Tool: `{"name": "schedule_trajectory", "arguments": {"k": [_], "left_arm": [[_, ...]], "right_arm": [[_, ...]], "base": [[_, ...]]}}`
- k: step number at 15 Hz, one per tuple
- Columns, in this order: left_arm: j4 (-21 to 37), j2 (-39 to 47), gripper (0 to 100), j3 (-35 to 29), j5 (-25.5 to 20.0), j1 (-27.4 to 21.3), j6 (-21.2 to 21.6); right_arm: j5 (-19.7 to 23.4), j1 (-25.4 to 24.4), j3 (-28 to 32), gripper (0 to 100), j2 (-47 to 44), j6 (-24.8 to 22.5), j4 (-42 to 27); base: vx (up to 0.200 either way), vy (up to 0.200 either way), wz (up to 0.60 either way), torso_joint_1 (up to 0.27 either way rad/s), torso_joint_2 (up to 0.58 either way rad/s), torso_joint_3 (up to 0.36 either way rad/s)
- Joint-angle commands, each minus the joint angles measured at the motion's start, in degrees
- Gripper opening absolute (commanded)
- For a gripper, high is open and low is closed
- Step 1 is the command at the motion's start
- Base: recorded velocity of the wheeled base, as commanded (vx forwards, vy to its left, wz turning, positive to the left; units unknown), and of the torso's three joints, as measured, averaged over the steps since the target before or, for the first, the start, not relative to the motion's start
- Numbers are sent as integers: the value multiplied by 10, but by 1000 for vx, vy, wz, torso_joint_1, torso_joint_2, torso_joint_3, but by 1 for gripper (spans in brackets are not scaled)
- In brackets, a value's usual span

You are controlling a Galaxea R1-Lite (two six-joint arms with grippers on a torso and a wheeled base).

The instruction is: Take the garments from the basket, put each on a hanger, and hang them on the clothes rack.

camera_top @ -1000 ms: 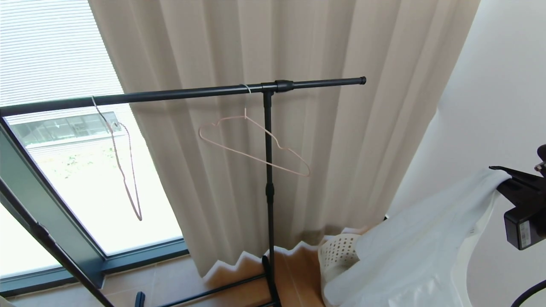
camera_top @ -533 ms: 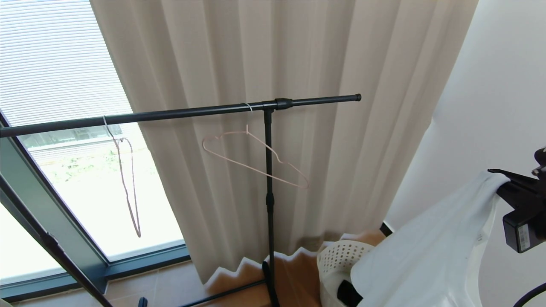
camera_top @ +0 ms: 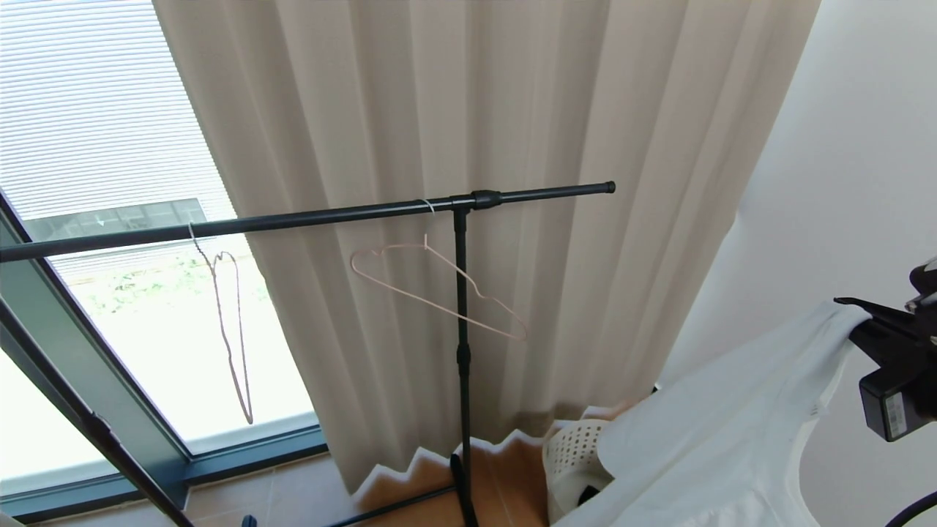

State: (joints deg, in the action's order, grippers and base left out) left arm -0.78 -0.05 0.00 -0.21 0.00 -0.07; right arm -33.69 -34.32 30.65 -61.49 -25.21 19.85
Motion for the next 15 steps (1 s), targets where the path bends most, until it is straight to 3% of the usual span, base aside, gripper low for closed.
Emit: {"name": "schedule_trajectory", "arguments": {"k": [1, 3, 12, 15], "left_arm": [[0, 0, 100, 0, 0, 0, 0], [0, 0, 100, 0, -1, 0, 0], [0, 0, 100, 0, -1, 0, 0], [0, 0, 100, 0, 0, 0, 0]], "right_arm": [[4, 0, -3, 0, 1, -1, 1], [36, 0, -1, 0, 3, -3, 4], [38, 0, -5, 0, 3, -3, 2], [39, 0, -9, 0, 4, -3, 2]], "base": [[0, 0, 0, 159, -354, -193], [0, 0, 300, 97, -215, -107], [0, 0, 600, 5, 0, -1], [0, 0, 0, 0, 0, 0]]}}
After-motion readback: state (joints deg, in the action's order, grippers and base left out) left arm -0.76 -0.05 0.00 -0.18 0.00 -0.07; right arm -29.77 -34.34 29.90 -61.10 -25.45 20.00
